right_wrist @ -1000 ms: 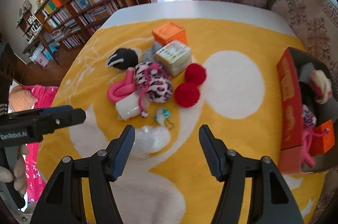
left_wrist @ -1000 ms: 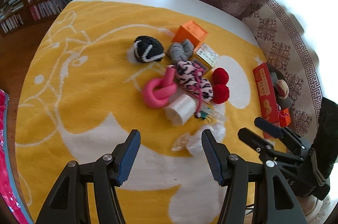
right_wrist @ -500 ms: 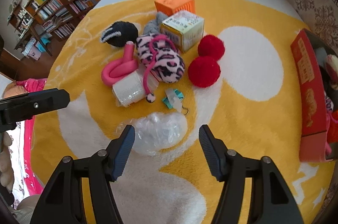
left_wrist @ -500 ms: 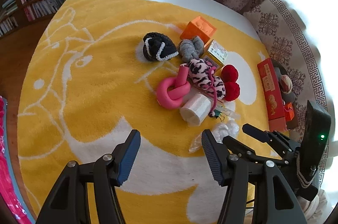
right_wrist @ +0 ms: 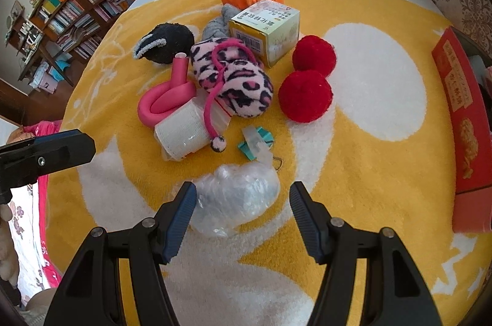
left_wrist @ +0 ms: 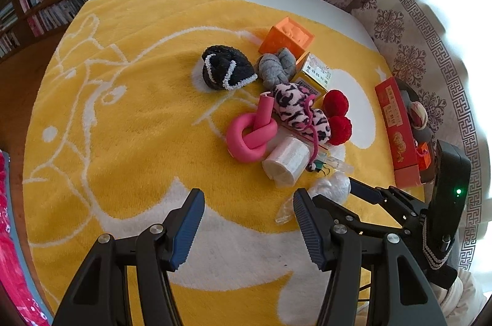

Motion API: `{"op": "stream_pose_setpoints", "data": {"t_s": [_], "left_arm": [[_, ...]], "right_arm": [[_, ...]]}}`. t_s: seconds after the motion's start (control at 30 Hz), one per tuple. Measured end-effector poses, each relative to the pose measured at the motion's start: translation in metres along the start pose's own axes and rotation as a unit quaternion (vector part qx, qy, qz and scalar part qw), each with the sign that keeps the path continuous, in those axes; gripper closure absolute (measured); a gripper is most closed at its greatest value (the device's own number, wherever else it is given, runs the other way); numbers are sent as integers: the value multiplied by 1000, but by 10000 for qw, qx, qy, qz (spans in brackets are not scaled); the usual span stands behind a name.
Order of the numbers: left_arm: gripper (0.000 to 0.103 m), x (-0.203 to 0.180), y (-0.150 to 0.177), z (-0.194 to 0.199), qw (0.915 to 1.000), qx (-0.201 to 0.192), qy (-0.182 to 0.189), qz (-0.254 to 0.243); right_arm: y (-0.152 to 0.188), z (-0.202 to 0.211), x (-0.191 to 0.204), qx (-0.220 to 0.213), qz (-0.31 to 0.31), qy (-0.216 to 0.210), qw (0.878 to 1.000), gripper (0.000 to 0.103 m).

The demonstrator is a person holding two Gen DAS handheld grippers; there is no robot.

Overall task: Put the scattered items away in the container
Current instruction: 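Withdraw both grippers from the box back over the remaining items, then grasp the clear plastic bag with the right gripper while the left grasps the white roll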

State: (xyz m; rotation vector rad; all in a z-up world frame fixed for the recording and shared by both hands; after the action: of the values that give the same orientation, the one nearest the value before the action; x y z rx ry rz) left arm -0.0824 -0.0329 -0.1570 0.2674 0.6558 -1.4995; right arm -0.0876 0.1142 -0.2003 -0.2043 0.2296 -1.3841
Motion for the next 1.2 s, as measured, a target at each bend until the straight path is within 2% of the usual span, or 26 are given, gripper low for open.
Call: {"op": "stream_pose_setpoints", "data": {"t_s": [0.03, 0.1, 0.3, 0.53, 0.7, 1.03, 1.2], "left_arm": [[41, 0, 0, -1, 10000, 2, -3, 3], [41, -1, 0, -2, 10000, 9, -13, -2], [41, -7, 1, -7, 10000, 24, -50, -25], [41, -26, -3, -19, 9998, 94, -23, -169], [41, -39, 0, -40, 9994, 267, 132, -157], [41, -48, -7, -79, 9973, 470, -69, -551], [41, -56, -12, -87, 9972, 511, 139, -534]], "right_arm": [[0, -1, 1, -2, 23, -7, 10000, 37], [0, -2, 5, 1, 83, -105, 9999, 50], [1, 3, 11, -65, 251, -206, 9995, 60], [0, 15, -13, -225, 78, -50, 9997, 61], [5, 21, -34, -233, -58, 22, 9997, 61], [16, 32, -75, -265, -190, 169, 9993, 61], [19, 33, -88, -270, -267, 224, 9990, 61]]}}
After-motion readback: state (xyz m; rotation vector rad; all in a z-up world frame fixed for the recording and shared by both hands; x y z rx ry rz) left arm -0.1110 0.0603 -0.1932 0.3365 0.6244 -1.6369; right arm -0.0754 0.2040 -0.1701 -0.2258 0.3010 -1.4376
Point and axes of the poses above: each gripper's, at about its wrist camera, not at the fingertips, and z roughly against the way its jaws point, x to its left, y to its underside, the point moved 8 cm from there along -z, roughly the way its jaws point, and after that the axes turned 14 degrees about y, right-handed, at the moved point
